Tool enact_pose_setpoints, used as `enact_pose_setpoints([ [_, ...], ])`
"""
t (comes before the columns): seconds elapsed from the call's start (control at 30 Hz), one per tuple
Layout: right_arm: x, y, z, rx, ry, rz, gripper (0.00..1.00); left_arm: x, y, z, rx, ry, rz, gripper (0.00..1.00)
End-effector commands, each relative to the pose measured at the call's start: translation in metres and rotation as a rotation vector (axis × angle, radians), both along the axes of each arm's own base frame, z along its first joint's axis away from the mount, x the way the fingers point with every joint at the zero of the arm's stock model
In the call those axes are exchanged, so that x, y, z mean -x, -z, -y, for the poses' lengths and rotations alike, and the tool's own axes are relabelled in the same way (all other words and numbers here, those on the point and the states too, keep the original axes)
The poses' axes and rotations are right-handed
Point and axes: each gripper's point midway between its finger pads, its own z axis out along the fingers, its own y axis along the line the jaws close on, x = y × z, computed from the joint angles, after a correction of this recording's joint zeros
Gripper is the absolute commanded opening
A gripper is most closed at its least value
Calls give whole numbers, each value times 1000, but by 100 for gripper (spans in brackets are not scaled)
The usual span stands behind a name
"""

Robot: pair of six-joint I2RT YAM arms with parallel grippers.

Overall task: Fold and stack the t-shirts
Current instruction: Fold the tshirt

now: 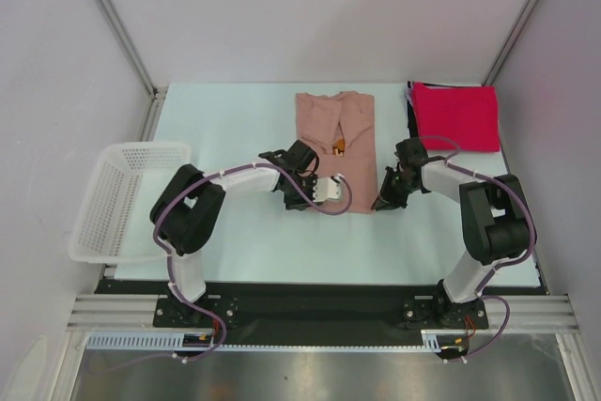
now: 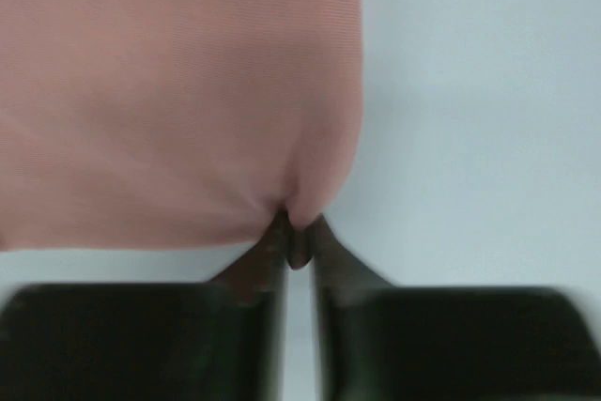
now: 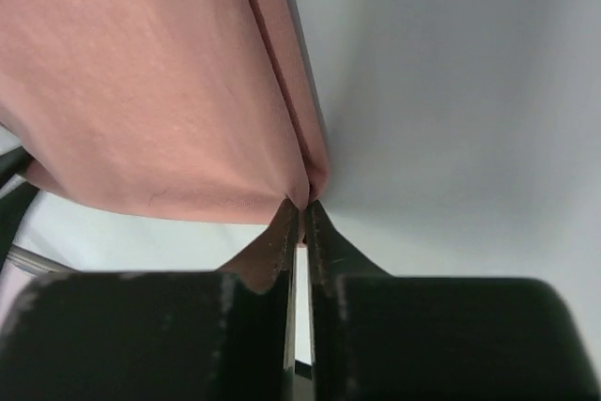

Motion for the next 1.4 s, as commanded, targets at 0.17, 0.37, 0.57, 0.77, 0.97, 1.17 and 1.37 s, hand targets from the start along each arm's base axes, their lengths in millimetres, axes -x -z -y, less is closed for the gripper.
enact_pose_setpoints([
  [0.17, 15, -17, 0, -9, -22, 25, 0, 3, -4, -2, 13, -92, -9, 0],
  [0.37, 71, -35, 0, -1, -77, -5, 0, 52, -26, -25, 17, -66, -105, 0],
  [0.57, 144, -67, -9, -18, -167, -75, 0, 116, -70, -58, -20, 2, -216, 0],
  [0.77, 168, -115, -15, -92, -176, -60, 0, 138, -125, -70, 60, -11, -268, 0],
  [0.97, 84, -121, -5, -64, -151, 47, 0, 51, -136, -68, 139, -231, -205, 0],
  [1.17, -28, -112, 10, -42, -68, 134, 0, -42, -131, -52, 179, -365, -204, 0],
  [1.37, -100, -96, 17, -46, -11, 158, 0, -126, -115, -50, 170, -508, -194, 0],
])
